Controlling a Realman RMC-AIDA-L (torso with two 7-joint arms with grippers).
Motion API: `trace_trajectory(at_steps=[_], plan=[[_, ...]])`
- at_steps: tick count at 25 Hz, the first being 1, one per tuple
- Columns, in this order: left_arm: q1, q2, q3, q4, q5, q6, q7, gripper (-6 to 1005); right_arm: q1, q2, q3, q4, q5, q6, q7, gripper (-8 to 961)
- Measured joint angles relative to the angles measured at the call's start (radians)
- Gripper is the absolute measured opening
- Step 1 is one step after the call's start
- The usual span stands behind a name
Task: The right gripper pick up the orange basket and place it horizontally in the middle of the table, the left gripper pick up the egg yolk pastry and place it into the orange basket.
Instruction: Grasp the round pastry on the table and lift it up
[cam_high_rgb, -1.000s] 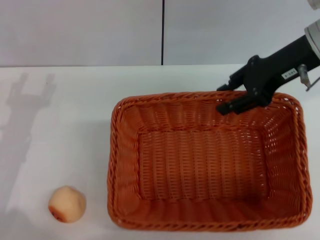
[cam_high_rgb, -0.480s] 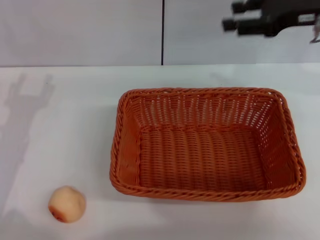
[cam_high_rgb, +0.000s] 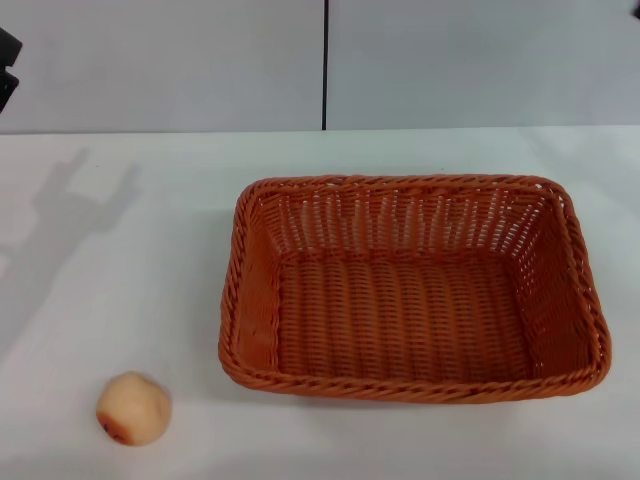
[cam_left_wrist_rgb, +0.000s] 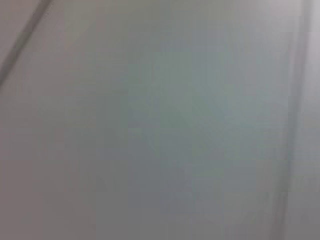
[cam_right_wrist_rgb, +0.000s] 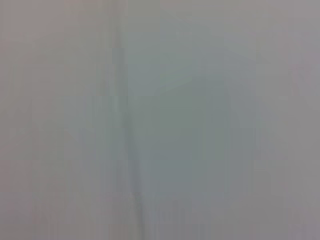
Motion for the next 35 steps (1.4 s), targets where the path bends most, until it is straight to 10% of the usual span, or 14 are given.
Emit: trace_trajectory(at_steps=[4,5,13,35], plan=[[0.032,0.033,0.107,-0.087,0.012,-0.007,-0.055,749,-0.059,0.011,0.014,0.194,0.149,-0.044,-0.153,563],[0.050,0.077,0.182,-0.137,0.057,-0.034,-0.098,749,-0.071,0.012,0.022,0.234,0.171,-0.060,-0.194,563],[0.077,0.165,0.183,-0.146,0.345,-0.131,-0.185,747,-0.160,0.011,0.173,0.353,0.296,-0.107,-0.252,562],[0.206,0.115,0.171,-0.120,0.572,-0.043,-0.173,742,-0.102,0.014,0.298,0.383,0.299,-0.093,-0.246,562]])
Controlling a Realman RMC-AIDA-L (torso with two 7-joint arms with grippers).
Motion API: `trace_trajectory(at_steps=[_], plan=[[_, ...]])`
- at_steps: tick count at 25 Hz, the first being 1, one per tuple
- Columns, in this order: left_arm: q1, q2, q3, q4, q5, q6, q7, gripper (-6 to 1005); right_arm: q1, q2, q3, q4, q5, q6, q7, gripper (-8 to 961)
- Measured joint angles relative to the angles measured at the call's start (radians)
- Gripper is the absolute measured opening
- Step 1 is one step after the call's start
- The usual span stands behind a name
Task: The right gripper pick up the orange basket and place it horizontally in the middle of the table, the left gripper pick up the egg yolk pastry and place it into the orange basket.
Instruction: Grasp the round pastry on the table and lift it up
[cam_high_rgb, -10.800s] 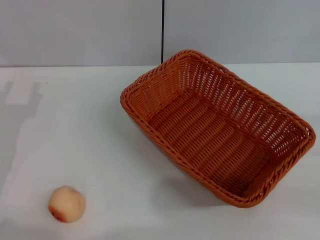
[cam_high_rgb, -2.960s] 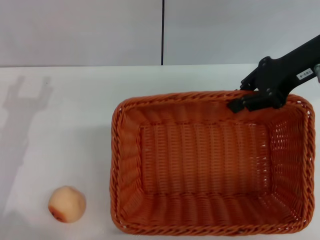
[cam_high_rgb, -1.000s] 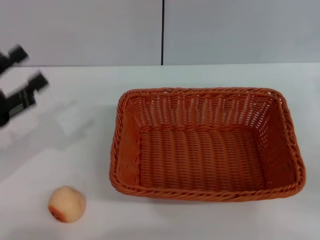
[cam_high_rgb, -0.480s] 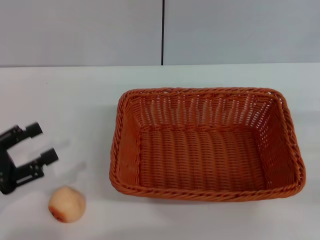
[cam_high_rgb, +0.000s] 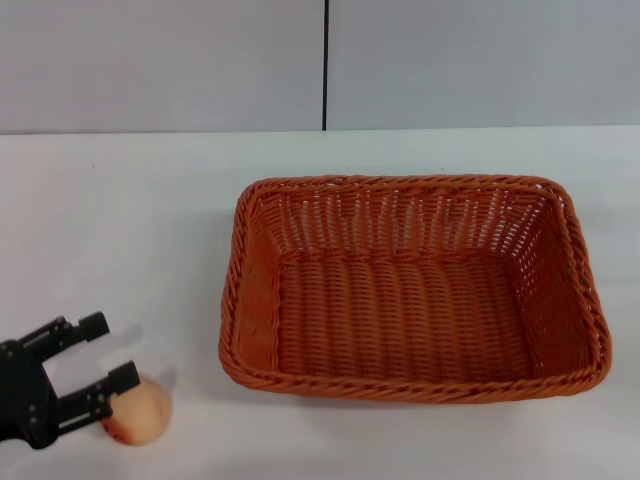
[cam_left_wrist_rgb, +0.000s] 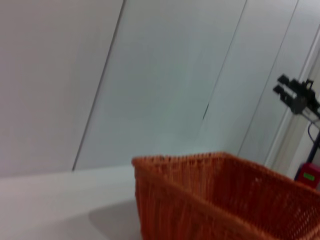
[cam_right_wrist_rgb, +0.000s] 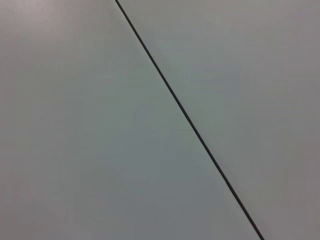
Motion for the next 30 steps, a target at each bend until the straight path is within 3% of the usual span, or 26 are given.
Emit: trace_trajectory(at_steps=[14,30], plan=[[0.006,-0.022,-0.001,0.011,0.094,0.095,-0.007,739,0.015,0.001,0.002,0.035,0.000,0.033,-0.006,563],[0.005,-0.025,0.005,0.011,0.105,0.125,-0.010,736,0.022,-0.002,0.002,0.036,0.000,0.048,-0.008,563]])
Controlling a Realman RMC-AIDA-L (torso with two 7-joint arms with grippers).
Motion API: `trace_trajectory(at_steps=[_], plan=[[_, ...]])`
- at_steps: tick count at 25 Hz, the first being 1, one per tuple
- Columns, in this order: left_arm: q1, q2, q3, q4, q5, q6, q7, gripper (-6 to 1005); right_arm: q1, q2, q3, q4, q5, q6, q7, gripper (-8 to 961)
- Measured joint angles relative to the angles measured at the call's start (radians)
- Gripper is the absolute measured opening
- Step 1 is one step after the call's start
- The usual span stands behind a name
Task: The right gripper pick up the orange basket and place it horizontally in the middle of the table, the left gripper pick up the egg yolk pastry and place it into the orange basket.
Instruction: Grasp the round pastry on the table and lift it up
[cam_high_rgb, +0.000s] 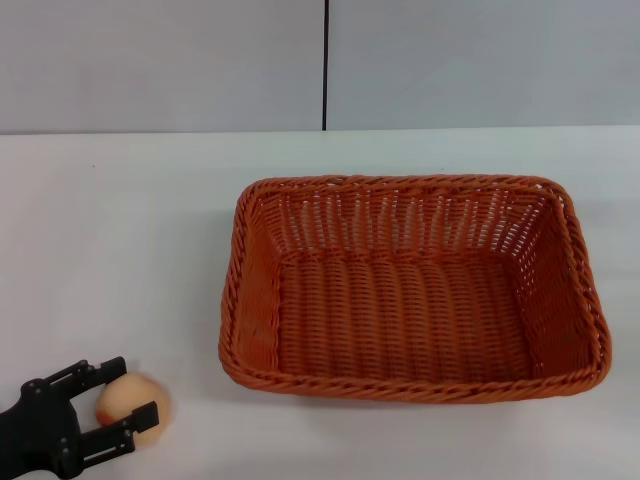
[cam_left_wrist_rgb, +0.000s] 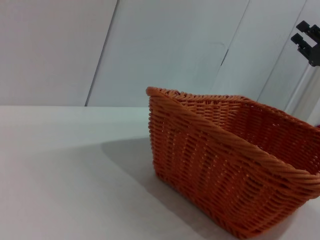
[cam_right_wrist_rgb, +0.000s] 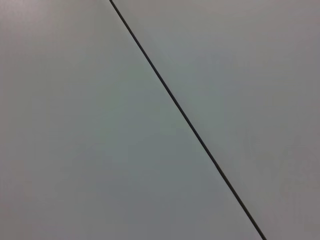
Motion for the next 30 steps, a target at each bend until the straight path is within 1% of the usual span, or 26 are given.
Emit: trace_trajectory(at_steps=[8,18,26,29,30], plan=[[-0.004,-0.001,0.001,0.000,0.003,0.007,0.001,734,0.003,0.000,0.000,0.000,0.000,0.020,0.000,563],[-0.008,-0.005,-0.002,-0.011,0.004,0.008,0.009,302,0.009,0.000,0.000,0.000,0.000,0.037,0.000,562],[-0.010,-0.009,-0.004,-0.012,0.001,0.003,0.009,223,0.014,0.000,0.000,0.000,0.000,0.046,0.000,562],[-0.017,-0.011,-0.035,-0.012,-0.007,-0.013,0.002,193,0.014,0.000,0.000,0.000,0.000,0.051,-0.001,562],[-0.019,-0.012,-0.059,-0.012,-0.007,-0.019,0.002,186,0.014,0.000,0.000,0.000,0.000,0.053,-0.001,562]])
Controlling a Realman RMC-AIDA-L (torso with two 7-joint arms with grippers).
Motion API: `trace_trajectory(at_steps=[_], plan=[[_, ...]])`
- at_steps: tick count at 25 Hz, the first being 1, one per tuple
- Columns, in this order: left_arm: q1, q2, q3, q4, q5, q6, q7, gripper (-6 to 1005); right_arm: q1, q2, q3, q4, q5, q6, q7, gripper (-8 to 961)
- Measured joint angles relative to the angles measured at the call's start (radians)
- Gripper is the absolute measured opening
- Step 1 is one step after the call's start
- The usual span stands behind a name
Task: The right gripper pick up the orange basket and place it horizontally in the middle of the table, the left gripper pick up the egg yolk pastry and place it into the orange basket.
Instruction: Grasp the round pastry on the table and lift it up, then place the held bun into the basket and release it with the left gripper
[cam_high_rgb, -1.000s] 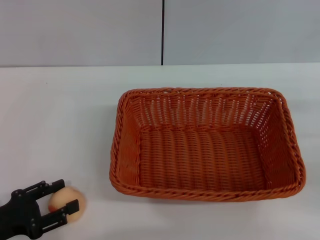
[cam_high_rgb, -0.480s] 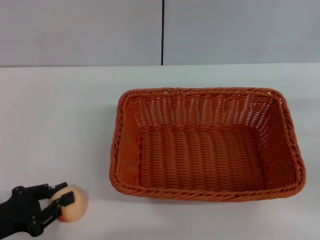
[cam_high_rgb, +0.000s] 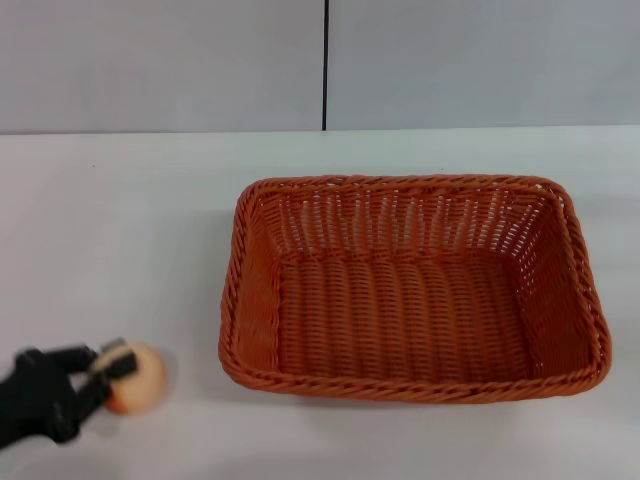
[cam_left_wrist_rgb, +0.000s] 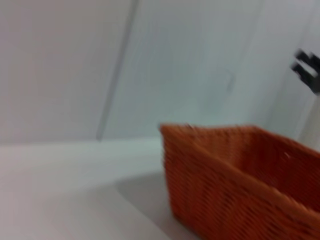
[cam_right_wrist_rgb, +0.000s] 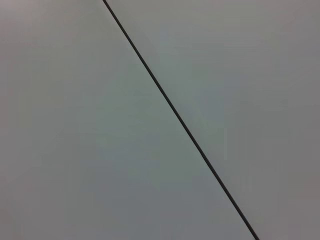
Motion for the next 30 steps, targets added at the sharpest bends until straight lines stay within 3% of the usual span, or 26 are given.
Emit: trace_trajectory(at_steps=[8,9,11,13,19,24,30], plan=[[-0.032,-0.032,-0.291,-0.002,0.000,-0.057,-0.003,103,0.000,0.000,0.000,0.000,0.000,0.004,0.000,563],[-0.032,-0.032,-0.291,-0.002,0.000,-0.057,-0.003,95,0.000,0.000,0.000,0.000,0.000,0.004,0.000,563],[-0.076,-0.068,-0.390,-0.019,-0.001,-0.122,-0.002,78,0.000,0.000,0.000,0.000,0.000,0.004,0.000,563],[-0.104,-0.086,-0.405,-0.034,-0.001,-0.154,0.000,70,0.000,0.001,-0.002,0.002,0.000,0.004,0.000,563],[-0.239,-0.097,-0.354,0.008,-0.001,-0.211,0.004,67,0.001,0.002,-0.003,0.023,0.000,0.006,0.000,563],[-0.309,-0.102,-0.244,0.046,-0.002,-0.202,0.007,63,0.001,0.003,-0.005,0.036,0.000,0.005,0.002,563],[-0.371,-0.105,-0.175,0.125,-0.002,-0.150,0.062,59,0.012,0.003,-0.008,0.046,0.000,0.006,0.000,562]])
